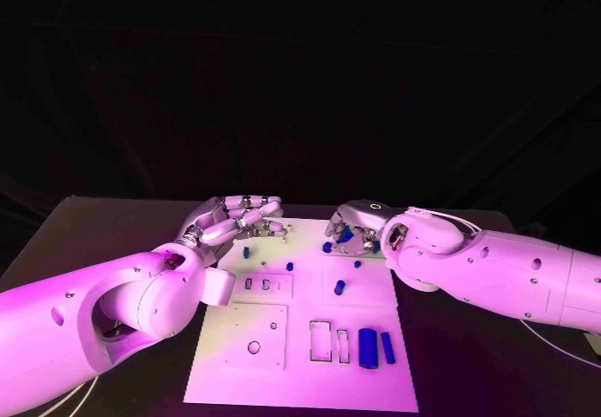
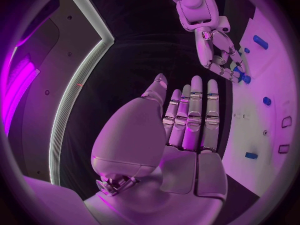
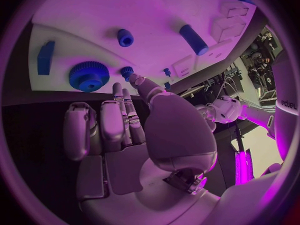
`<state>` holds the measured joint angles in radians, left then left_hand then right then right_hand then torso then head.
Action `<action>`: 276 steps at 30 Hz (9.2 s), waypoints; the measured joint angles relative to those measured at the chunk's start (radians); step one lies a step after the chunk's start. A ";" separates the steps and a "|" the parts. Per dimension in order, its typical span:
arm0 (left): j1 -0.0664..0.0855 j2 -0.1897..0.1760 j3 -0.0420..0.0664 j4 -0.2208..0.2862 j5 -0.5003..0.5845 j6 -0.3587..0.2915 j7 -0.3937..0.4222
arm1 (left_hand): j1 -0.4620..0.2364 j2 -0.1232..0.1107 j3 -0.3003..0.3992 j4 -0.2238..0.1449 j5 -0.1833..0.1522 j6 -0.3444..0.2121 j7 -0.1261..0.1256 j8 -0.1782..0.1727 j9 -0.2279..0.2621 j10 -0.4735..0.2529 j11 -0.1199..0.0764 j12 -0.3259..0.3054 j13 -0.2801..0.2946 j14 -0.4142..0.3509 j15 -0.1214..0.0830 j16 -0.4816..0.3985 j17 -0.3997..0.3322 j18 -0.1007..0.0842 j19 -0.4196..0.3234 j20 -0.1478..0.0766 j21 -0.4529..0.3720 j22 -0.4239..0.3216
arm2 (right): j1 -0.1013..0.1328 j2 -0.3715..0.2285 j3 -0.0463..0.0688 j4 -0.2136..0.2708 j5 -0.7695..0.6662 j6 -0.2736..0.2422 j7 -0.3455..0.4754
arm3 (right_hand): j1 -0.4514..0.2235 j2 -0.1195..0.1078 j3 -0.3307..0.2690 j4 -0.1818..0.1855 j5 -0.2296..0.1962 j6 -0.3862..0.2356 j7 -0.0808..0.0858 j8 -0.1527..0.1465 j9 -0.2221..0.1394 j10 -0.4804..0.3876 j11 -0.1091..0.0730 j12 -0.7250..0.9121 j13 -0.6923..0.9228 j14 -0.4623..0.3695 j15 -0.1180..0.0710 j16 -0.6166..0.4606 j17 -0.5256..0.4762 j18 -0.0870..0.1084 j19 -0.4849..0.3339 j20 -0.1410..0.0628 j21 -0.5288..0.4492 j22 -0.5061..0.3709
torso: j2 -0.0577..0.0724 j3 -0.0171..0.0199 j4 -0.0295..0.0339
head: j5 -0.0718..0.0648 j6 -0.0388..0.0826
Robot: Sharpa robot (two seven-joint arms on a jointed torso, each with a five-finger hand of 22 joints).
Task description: Assemble the parts on the task board
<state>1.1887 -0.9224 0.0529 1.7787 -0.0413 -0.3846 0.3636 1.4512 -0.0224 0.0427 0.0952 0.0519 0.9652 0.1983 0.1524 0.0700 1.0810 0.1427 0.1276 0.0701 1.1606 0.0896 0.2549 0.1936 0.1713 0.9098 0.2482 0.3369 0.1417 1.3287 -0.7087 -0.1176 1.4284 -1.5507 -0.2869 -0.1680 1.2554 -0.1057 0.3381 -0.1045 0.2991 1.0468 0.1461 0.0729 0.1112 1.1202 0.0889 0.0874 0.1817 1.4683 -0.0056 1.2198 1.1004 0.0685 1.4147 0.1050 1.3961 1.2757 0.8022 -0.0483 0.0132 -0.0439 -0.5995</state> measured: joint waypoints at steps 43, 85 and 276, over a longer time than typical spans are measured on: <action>0.005 -0.010 0.000 0.002 -0.001 0.001 -0.011 | -0.004 0.004 0.000 0.000 0.000 0.000 0.000 -0.005 -0.001 0.000 0.000 -0.008 0.000 0.000 0.000 0.009 0.006 0.000 0.000 0.000 0.004 0.001 | 0.001 0.032 0.001 -0.018 -0.022 0.033 -0.037 | 0.045 0.040 0.064 0.030 -0.066 0.076 -0.022 0.037 0.034 0.044 -0.024 0.059 0.033 -0.004 -0.004 0.066 0.050 -0.006 0.026 -0.004 0.044 0.032 | 0.020 -0.0060 0.0125 | 0.001 -0.008; 0.014 -0.005 0.001 -0.033 -0.001 0.001 -0.007 | 0.000 0.008 0.000 0.000 0.000 0.000 0.000 -0.008 -0.001 0.000 0.000 -0.008 0.000 0.000 0.000 0.009 0.009 0.000 0.004 -0.004 0.004 0.000 | 0.011 0.223 0.001 -0.194 0.076 -0.187 -0.037 | 0.061 0.045 0.086 0.030 -0.063 0.076 -0.016 0.041 0.035 0.046 -0.024 0.063 0.036 -0.004 -0.004 0.068 0.042 -0.015 0.025 -0.011 0.050 0.032 | 0.029 -0.0083 0.0215 | 0.000 0.010; 0.020 -0.008 0.000 -0.059 0.001 0.003 -0.026 | 0.005 0.013 0.003 -0.003 0.000 0.000 0.000 -0.015 0.000 0.000 0.000 -0.019 0.000 -0.012 0.004 0.009 0.015 0.000 0.003 -0.003 0.004 0.000 | -0.010 0.219 0.008 -0.069 -0.051 -0.156 -0.122 | 0.107 0.006 -0.135 0.193 0.023 -0.089 -0.007 0.158 0.140 0.259 -0.044 1.272 1.126 -0.002 -0.012 0.307 0.207 -0.047 0.050 -0.011 0.154 0.032 | 0.030 -0.0108 0.0108 | 0.013 0.010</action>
<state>1.2087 -0.9302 0.0534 1.7198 -0.0401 -0.3816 0.3376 1.4565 -0.0092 0.0454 0.0926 0.0519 0.9651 0.1983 0.1373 0.0697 1.0809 0.1428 0.1081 0.0697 1.1490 0.0931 0.2635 0.2091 0.1710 0.9132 0.2447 0.3406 0.1417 1.3191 -0.4897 -0.1096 1.3590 -1.6019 -0.4426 -0.2897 1.3623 -0.1001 0.2031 0.0883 0.3223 0.9579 0.1387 0.2307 0.2514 1.3794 0.0449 1.3596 1.3076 1.4665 -0.0181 1.5267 1.3079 0.0219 1.4645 0.0942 1.5505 1.3075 0.8321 -0.0592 0.0241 -0.0305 -0.5896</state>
